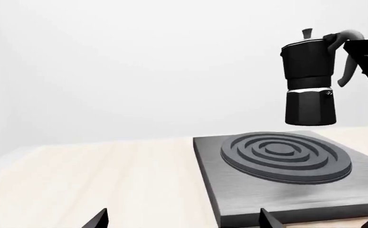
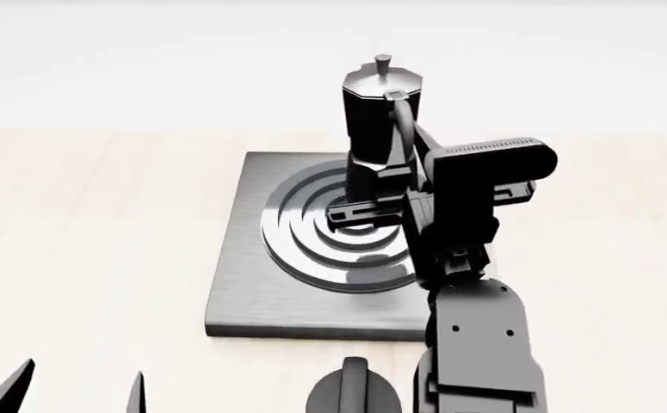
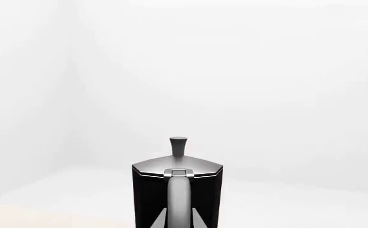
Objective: Put the moka pot on the stove.
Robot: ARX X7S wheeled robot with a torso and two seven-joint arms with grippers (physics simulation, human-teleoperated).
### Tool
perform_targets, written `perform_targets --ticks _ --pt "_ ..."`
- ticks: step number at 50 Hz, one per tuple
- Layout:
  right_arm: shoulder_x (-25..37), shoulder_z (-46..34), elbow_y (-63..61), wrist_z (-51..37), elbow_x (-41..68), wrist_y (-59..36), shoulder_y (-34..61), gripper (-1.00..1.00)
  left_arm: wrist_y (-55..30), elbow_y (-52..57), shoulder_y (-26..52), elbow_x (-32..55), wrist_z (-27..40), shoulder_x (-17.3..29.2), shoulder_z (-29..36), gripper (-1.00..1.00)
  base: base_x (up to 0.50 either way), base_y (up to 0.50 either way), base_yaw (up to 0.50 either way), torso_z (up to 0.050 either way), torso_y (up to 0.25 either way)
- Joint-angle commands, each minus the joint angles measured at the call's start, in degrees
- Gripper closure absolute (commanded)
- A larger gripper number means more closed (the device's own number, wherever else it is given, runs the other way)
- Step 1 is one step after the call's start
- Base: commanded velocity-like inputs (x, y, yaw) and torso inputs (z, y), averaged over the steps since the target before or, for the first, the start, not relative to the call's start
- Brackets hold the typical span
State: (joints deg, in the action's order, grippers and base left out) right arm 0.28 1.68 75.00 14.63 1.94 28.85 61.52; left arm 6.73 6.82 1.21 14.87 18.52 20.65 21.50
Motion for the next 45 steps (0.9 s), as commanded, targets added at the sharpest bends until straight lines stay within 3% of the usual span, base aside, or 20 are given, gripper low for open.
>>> perform_targets --ticks 1,27,45 --pt "-0.18 0.61 -0.02 -1.25 1.16 -1.79 -0.05 1.00 0.07 -0.05 -0.03 0.14 0.10 0.08 0.13 -1.00 0.00 0.00 0.00 0.000 0.000" --pt "-0.25 -9.21 -0.01 -1.76 10.80 -2.17 -1.01 1.00 -0.28 0.03 0.32 0.64 0.36 0.38 0.21 -1.00 0.00 0.00 0.00 0.000 0.001" --pt "-0.25 -9.41 -0.01 -1.61 11.28 -2.42 -1.73 1.00 -0.03 -0.62 0.61 0.87 0.22 0.30 0.56 -1.00 0.00 0.00 0.00 0.001 0.002"
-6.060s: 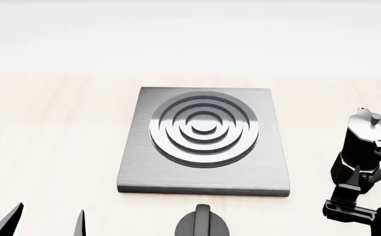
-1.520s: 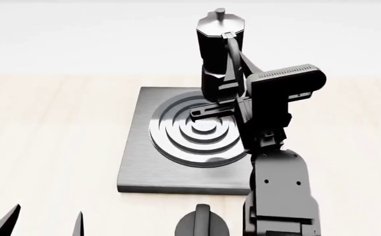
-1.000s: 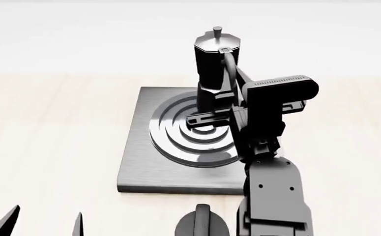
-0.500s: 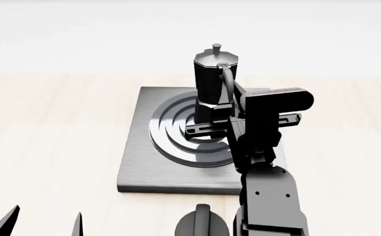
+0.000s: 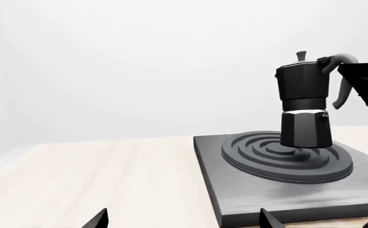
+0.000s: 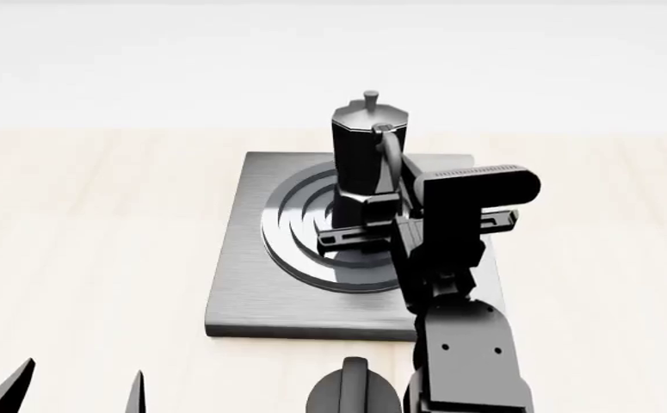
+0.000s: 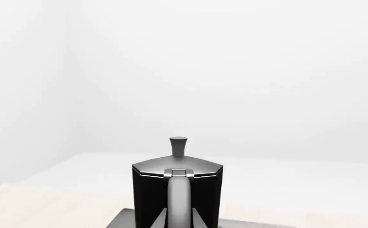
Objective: Put the moka pot on the stove.
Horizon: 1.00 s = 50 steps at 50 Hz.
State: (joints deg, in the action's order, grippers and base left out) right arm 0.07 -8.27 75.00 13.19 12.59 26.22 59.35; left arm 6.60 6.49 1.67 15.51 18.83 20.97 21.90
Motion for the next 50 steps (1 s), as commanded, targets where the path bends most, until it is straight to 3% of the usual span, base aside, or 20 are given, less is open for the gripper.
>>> perform_targets --ticks 1,50 --pt "-0.04 0.44 -0.01 -0.13 0.73 0.21 0.42 1.00 0.10 -0.30 0.16 0.25 -0.08 0.01 0.15 -1.00 0.00 0.00 0.00 0.000 0.000" --pt "-0.05 -1.84 -0.01 -0.10 3.31 -0.79 -0.75 1.00 0.51 0.25 -0.07 0.34 0.44 0.49 0.74 -1.00 0.00 0.00 0.00 0.000 0.001"
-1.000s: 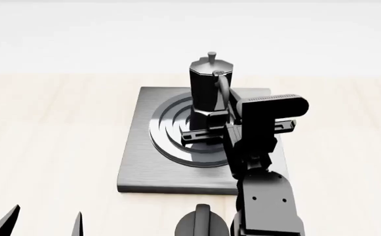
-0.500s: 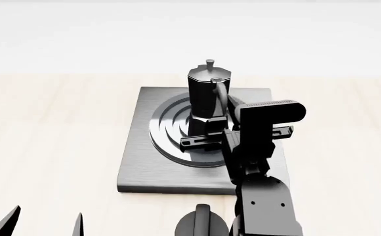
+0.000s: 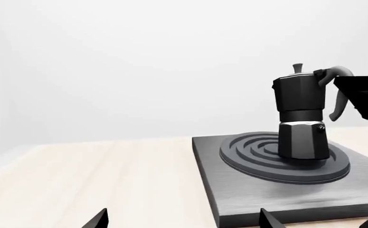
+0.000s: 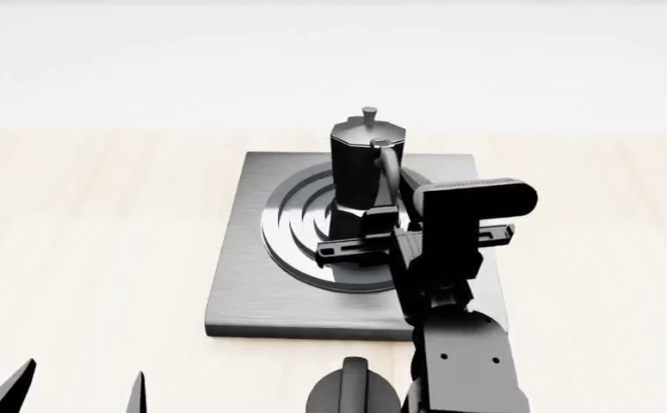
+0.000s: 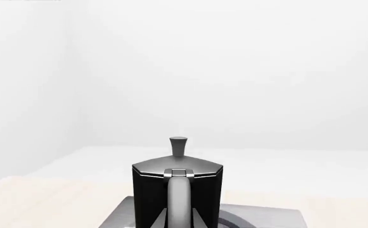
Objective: Put the moka pot on the stove.
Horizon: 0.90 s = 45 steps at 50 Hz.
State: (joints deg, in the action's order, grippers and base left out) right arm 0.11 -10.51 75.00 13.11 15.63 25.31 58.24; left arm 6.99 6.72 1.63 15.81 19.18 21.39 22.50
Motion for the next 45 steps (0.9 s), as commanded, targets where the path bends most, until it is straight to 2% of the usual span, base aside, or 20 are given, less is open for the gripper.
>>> perform_targets --ticks 1,9,18,24,25,39,45 --pt "-0.09 0.45 -0.01 0.05 0.38 0.11 0.29 1.00 0.21 0.02 -0.08 0.07 0.05 0.09 0.14 -1.00 0.00 0.00 0.00 0.000 0.000" --pt "-0.09 -2.03 -0.01 0.39 1.61 -0.41 -1.49 1.00 0.19 0.15 -0.26 0.00 0.28 0.20 0.21 -1.00 0.00 0.00 0.00 0.000 0.000" --pt "-0.08 1.14 -0.01 1.09 -0.99 -1.13 -2.64 1.00 -0.13 0.41 -0.13 -0.01 0.31 0.24 0.53 -1.00 0.00 0.00 0.00 0.000 0.000" --pt "-0.08 0.22 -0.01 0.93 -0.79 -0.43 -3.31 1.00 -0.23 0.51 -0.13 0.06 0.39 0.32 0.58 -1.00 0.00 0.00 0.00 0.000 0.000" --pt "-0.08 0.75 -0.01 0.68 -1.16 -0.72 -3.36 -1.00 -0.20 0.51 -0.14 0.09 0.40 0.34 0.55 -1.00 0.00 0.00 0.00 0.000 0.000" --pt "-0.07 -0.84 -0.02 4.21 1.29 0.59 -5.47 -1.00 -0.10 0.59 -0.15 0.13 0.44 0.45 0.79 -1.00 0.00 0.00 0.00 0.000 0.000" --pt "-0.05 1.94 -0.02 4.25 -1.16 1.33 -5.58 -1.00 0.06 0.54 -0.05 0.23 0.48 0.52 0.72 -1.00 0.00 0.00 0.00 0.000 0.000"
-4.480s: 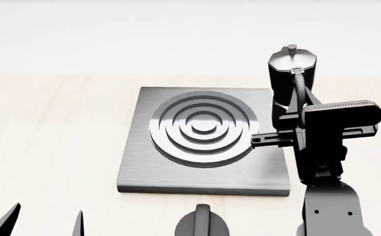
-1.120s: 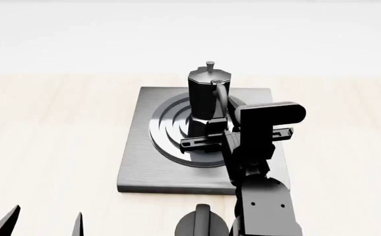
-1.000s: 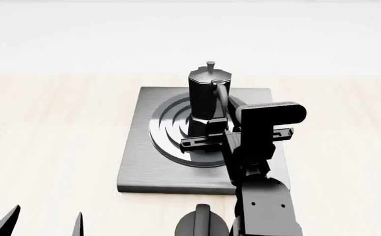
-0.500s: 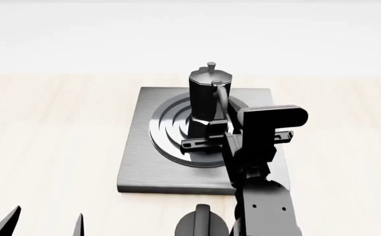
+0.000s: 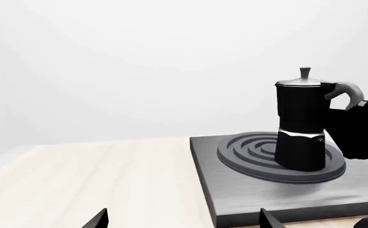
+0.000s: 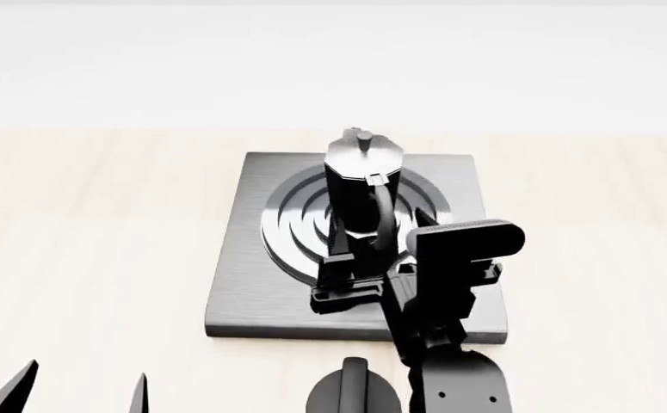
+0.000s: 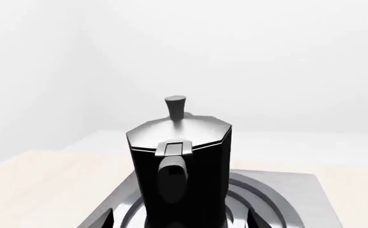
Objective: Put the moka pot on the stove.
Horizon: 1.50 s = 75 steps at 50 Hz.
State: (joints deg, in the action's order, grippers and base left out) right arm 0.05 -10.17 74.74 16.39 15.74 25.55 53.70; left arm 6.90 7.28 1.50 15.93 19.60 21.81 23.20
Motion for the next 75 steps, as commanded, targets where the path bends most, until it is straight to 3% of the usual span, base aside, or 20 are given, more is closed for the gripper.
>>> perform_targets --ticks 1,17,27,37,75 --pt "0.00 1.85 0.24 1.12 -1.40 1.24 -1.16 -1.00 0.27 -0.13 0.08 0.10 0.05 0.06 0.04 -1.00 0.00 0.00 0.00 0.000 0.000" --pt "0.06 3.35 0.21 0.83 -3.78 6.31 -2.83 -1.00 0.17 -0.16 0.18 -0.02 0.11 0.11 0.47 -1.00 0.00 0.00 0.00 0.000 0.000" --pt "0.23 0.20 -0.34 0.51 -1.72 9.70 -4.07 -1.00 0.22 -0.39 0.25 0.08 0.19 0.13 0.52 -1.00 0.00 0.00 0.00 0.000 0.000" --pt "4.59 -2.47 -31.96 -6.87 -2.73 -3.34 -16.16 -1.00 0.62 -0.70 0.22 -0.07 0.17 0.10 0.76 -1.00 0.00 0.00 0.00 0.000 0.000" --pt "11.90 -4.70 -71.89 -14.14 -3.05 -13.43 -31.53 -1.00 0.78 0.14 0.02 0.32 0.40 0.64 1.06 -1.00 0.00 0.00 0.00 0.000 0.000"
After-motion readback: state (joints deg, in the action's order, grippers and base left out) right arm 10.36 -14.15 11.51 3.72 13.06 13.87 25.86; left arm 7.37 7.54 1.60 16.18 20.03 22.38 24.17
